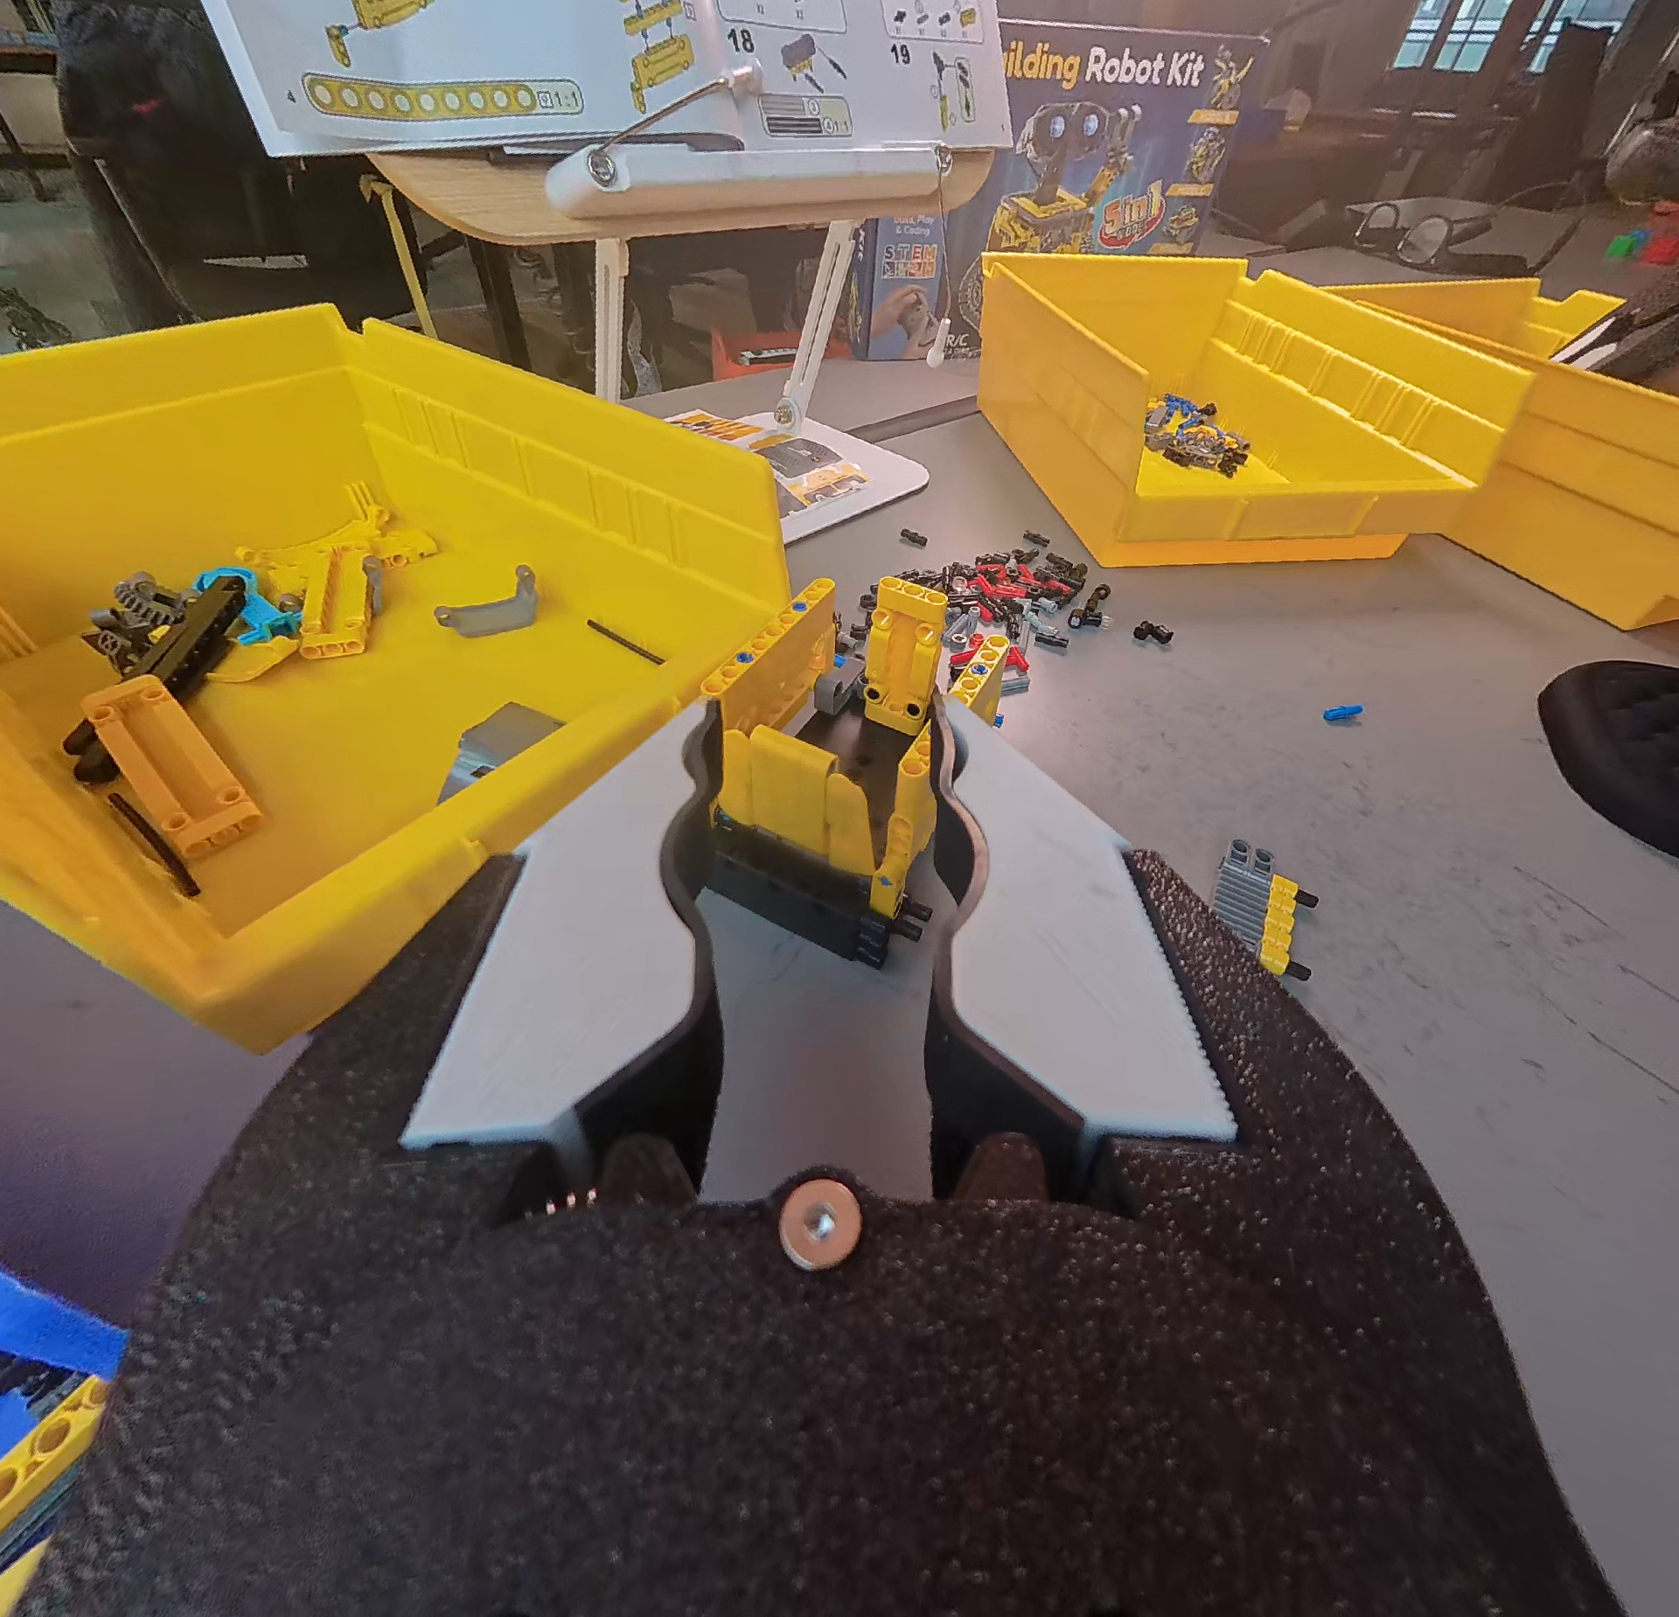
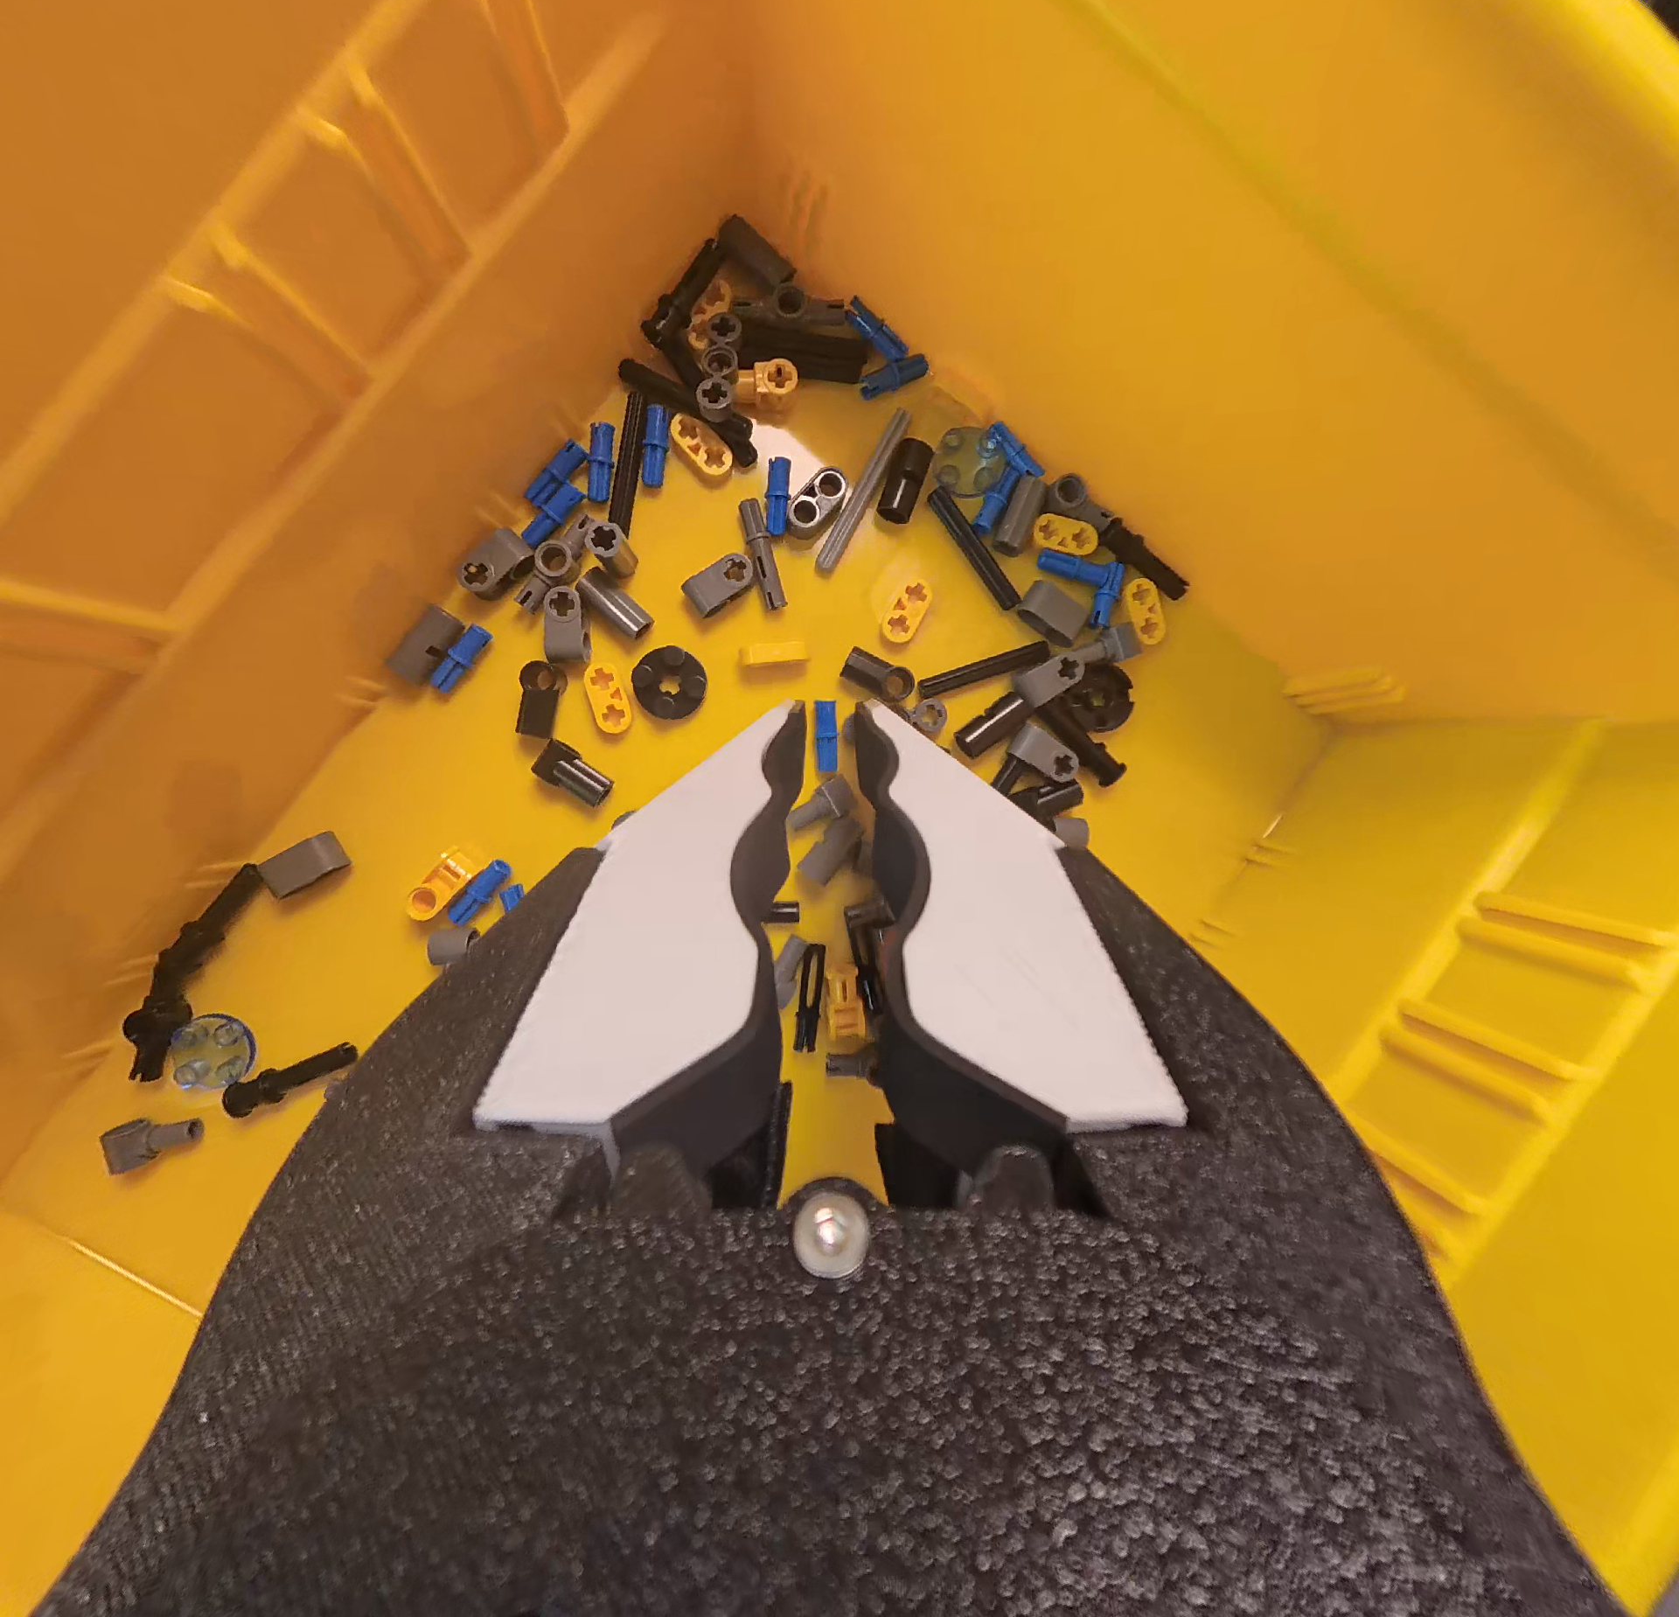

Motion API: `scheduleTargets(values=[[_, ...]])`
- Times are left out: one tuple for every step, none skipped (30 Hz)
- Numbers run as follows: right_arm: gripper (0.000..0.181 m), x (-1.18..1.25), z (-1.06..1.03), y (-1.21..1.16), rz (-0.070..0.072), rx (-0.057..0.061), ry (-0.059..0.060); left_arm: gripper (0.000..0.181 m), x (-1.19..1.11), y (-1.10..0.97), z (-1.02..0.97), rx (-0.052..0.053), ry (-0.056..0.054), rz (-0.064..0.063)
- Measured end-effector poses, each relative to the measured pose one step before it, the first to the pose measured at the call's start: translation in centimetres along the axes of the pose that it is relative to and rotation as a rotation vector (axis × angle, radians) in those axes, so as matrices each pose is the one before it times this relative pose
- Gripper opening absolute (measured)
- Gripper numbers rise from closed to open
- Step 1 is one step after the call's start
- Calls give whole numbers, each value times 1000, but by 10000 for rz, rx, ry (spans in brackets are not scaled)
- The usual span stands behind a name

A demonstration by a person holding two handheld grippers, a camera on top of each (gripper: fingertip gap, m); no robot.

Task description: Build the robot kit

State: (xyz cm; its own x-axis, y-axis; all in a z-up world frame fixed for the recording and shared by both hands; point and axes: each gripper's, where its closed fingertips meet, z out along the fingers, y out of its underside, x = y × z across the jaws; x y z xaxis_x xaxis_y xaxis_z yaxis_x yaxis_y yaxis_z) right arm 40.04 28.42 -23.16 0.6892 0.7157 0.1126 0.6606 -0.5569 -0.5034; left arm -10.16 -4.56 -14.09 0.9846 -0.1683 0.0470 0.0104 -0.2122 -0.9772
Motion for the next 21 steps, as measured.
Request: scheduleTargets(values=[[9,-55,-21,20,119,-7,-132,44,-20,21,-7,-8,-2,-5],[7,-299,-77,53,120,-25,-257,44,-15,-3,-4,2,4,-12],[5,-621,-152,85,72,-39,-401,44,-20,-11,-19,10,4,-15],[5,-466,-130,160,-31,-61,-206,44,-28,-3,-8,10,2,-11],[6,-99,-104,199,-175,-59,93,44,-25,-4,-12,4,-1,-7],[7,-39,-102,181,-191,-32,110,43,-13,20,9,-2,3,-7],[8,-59,-61,115,-48,20,23,43,21,37,26,-11,20,-14],[9,35,-35,48,98,54,-16,43,37,42,41,-17,33,-16],[10,112,-13,8,109,71,8,43,61,54,56,-20,36,-6],[12,179,-14,-20,61,79,56,43,62,36,46,-19,27,8],[13,103,-29,26,31,52,22,43,54,23,14,-10,15,20],[14,-54,-68,34,54,33,-60,43,42,9,6,-6,7,23],[15,-75,-82,39,73,12,-61,43,2,22,0,-9,-5,14],[15,-25,-78,30,21,7,-1,43,-32,17,5,-7,-14,0],[15,-60,-73,-7,-38,32,0,43,-41,9,-5,0,-8,-13],[15,-138,-28,88,-8,-37,-36,43,-22,6,-4,2,2,-21],[15,-228,21,170,-45,-81,-83,43,-7,10,15,-4,4,-16],[15,-233,16,198,-105,-89,-51,43,1,33,6,-11,2,-1],[16,-120,16,235,-162,-100,39,43,11,44,28,-15,3,8],[16,-35,-6,225,-146,-81,85,43,18,26,6,-13,5,9],[16,-52,-78,0,7,72,13,43,19,16,20,-7,6,7]])
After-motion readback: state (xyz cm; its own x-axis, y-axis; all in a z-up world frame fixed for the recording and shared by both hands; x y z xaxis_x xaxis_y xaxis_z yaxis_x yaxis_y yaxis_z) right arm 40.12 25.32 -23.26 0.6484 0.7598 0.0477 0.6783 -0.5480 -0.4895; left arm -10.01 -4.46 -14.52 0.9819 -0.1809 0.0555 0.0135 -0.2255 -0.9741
